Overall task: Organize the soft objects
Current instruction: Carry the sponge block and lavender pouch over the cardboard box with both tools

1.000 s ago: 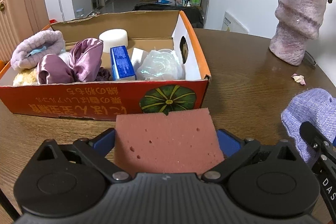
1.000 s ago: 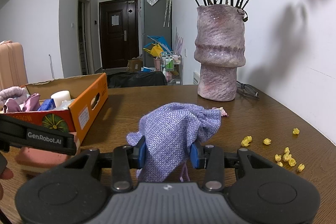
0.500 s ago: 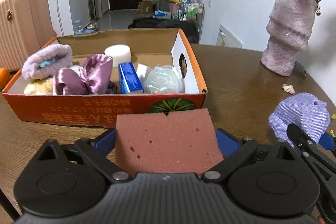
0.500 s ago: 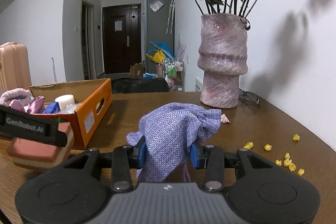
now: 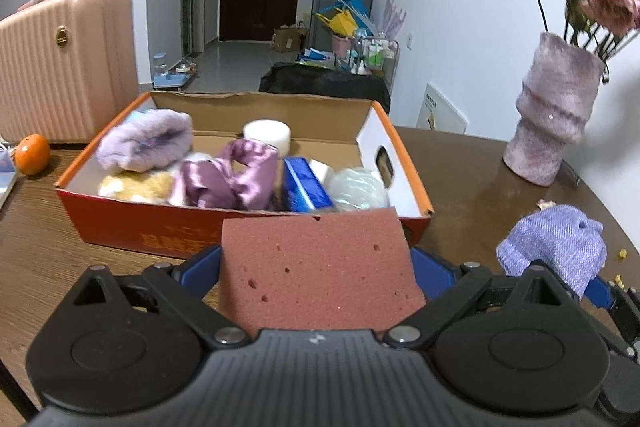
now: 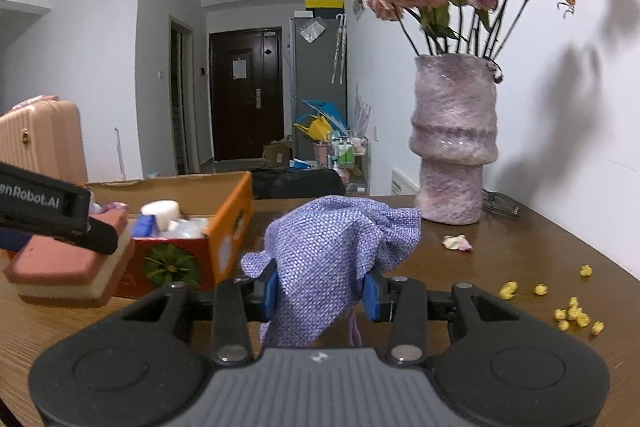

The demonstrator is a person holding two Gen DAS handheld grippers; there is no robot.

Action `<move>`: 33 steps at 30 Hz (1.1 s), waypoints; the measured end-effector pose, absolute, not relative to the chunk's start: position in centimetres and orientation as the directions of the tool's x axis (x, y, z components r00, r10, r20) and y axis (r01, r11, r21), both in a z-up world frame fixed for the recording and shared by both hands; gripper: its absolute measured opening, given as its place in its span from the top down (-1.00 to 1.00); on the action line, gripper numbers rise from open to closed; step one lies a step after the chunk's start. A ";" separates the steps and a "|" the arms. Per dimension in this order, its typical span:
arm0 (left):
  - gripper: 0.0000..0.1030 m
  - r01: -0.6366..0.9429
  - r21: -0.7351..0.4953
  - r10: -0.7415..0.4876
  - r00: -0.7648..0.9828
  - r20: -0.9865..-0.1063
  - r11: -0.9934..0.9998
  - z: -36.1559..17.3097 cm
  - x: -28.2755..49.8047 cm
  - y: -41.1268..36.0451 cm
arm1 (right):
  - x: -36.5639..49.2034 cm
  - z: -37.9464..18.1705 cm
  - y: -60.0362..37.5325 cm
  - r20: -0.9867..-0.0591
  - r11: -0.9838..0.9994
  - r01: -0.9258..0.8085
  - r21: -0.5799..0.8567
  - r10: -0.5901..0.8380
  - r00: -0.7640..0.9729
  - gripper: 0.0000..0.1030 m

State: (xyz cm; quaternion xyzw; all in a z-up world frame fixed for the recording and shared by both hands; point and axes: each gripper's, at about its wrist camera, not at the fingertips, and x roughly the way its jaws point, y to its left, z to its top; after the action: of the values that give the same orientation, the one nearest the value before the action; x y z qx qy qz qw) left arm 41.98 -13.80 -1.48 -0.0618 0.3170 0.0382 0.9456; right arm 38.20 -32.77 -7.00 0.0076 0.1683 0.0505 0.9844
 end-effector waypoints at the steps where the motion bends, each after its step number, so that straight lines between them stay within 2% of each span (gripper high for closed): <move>1: -0.94 -0.114 -0.098 0.033 0.800 -0.599 0.989 -1.3 41.8 -13.3 | 38.1 -6.9 -32.3 -0.326 0.994 -0.100 0.033 0.105 0.939 0.23; 19: -0.94 -0.148 -0.148 0.052 0.856 -0.515 0.978 1.8 40.2 -5.9 | 37.6 -4.8 -24.5 -0.257 0.986 -0.158 0.054 0.167 0.952 0.22; 33: -0.94 -0.168 -0.146 0.082 0.882 -0.464 0.975 2.7 41.8 -2.9 | 41.2 -3.9 -20.6 -0.253 0.979 -0.193 0.064 0.203 0.946 0.21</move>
State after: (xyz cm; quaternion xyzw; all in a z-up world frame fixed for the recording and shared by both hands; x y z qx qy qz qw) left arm 41.83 -2.94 2.75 -0.0914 0.2341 0.0648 0.9657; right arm 41.18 -20.57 -3.86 0.0189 0.1304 0.1004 0.9862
